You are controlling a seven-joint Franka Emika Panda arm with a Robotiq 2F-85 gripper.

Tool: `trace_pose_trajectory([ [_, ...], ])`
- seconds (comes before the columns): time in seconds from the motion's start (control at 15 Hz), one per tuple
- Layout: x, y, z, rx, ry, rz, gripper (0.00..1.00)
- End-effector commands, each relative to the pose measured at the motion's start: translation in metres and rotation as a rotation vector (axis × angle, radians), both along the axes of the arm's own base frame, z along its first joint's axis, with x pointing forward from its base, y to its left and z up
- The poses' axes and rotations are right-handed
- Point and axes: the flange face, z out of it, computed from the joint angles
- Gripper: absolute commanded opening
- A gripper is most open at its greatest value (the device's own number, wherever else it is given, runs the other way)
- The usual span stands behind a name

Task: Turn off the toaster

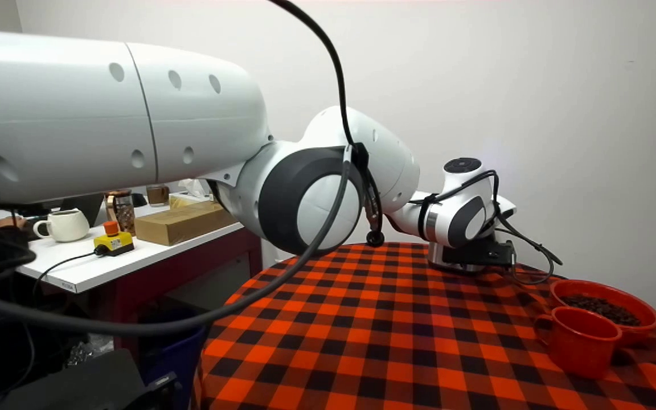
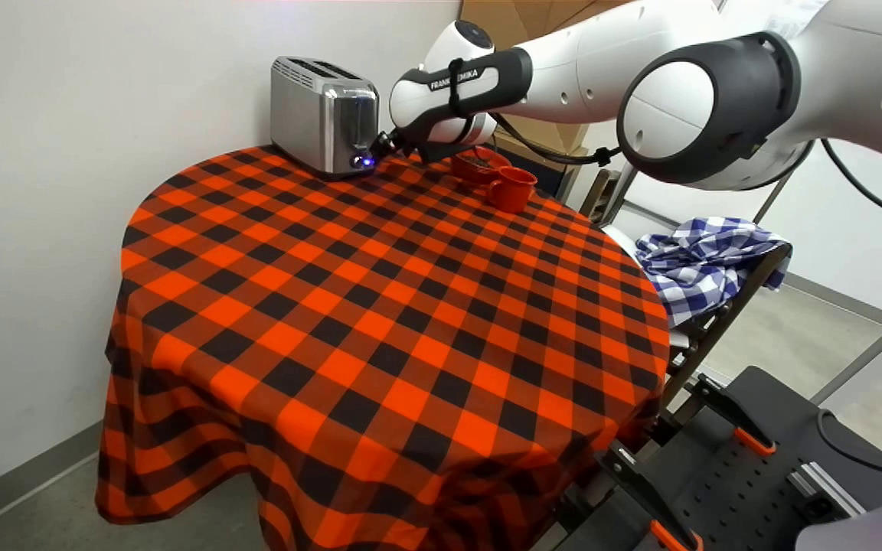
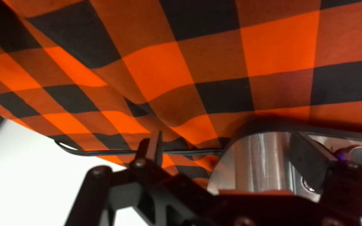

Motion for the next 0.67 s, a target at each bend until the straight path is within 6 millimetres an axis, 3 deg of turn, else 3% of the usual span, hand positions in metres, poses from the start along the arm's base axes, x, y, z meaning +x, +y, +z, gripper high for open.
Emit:
trace_pose_trajectory([
  [0.0, -0.0004, 0.0016, -0.0006, 0.029, -0.064, -0.020, 1.00],
  [0.6, -0.0011, 0.0055, -0.0047, 0.066, -0.045, -0.032, 1.00],
])
